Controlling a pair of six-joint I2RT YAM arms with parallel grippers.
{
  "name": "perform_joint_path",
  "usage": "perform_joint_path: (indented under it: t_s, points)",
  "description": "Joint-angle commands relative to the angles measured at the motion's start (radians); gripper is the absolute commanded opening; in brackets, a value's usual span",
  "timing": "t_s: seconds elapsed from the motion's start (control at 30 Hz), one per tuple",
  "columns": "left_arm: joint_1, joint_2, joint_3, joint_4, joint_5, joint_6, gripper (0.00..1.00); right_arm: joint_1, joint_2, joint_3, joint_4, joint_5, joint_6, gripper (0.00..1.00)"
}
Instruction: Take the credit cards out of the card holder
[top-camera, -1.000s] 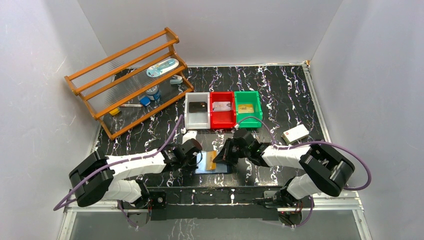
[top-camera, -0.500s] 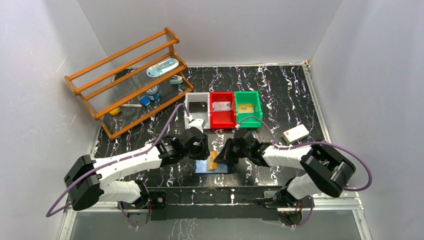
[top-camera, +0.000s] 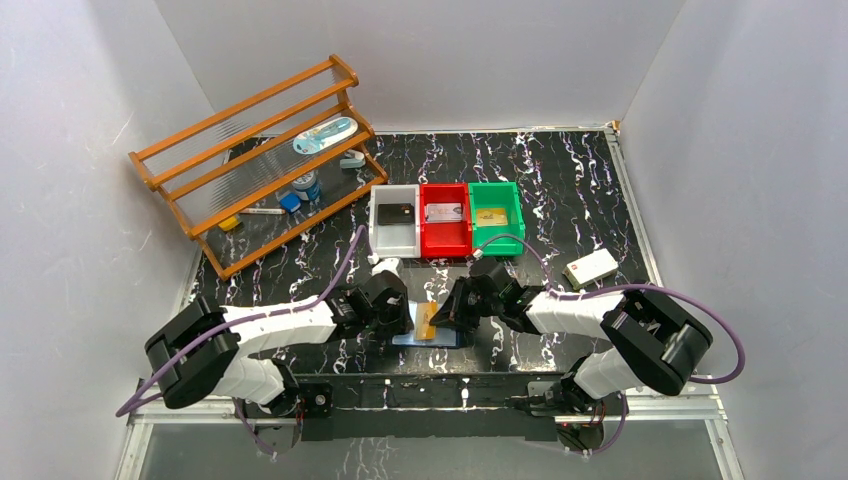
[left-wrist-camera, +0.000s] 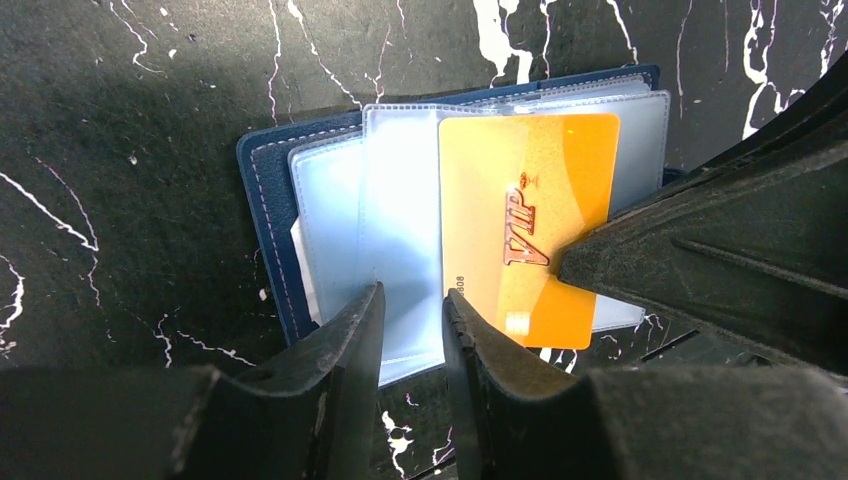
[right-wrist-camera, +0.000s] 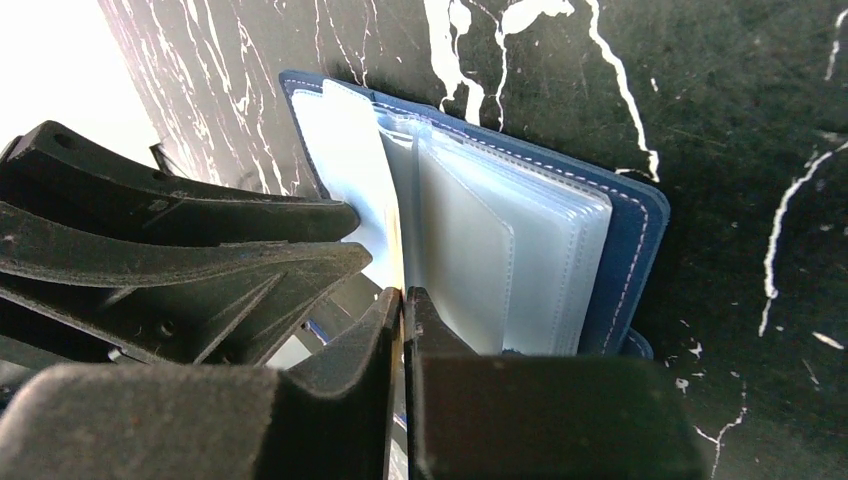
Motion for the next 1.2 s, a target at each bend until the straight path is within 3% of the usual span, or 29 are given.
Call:
perform_joint_path:
  t_s: [0.0, 0.13, 0.27, 0.6, 1.0, 1.17]
  points:
    - [0.011, 0.017, -0.035, -0.023, 0.004, -0.005, 0.27, -0.006, -0.026, 0.013, -0.004, -0.014, -0.008, 0.15]
    - [0.011, 0.024, -0.034, -0.02, 0.004, -0.005, 0.25, -0.006, -0.022, -0.005, 0.073, -0.041, 0.027, 0.28]
    - [0.011, 0.037, -0.032, -0.018, 0.015, -0.003, 0.22, -0.007, 0.015, -0.002, 0.113, -0.057, 0.047, 0.28]
    - [0.011, 0.008, -0.052, -0.034, -0.014, -0.023, 0.2, -0.008, -0.008, 0.007, 0.018, 0.003, 0.013, 0.09]
    - [0.012, -0.038, -0.061, -0.045, -0.035, -0.021, 0.19, -0.02, -0.155, -0.038, -0.057, 0.036, 0.003, 0.03]
    - [0.011, -0.09, -0.064, -0.048, -0.035, -0.003, 0.26, -0.024, -0.18, -0.029, -0.069, 0.045, -0.023, 0.02]
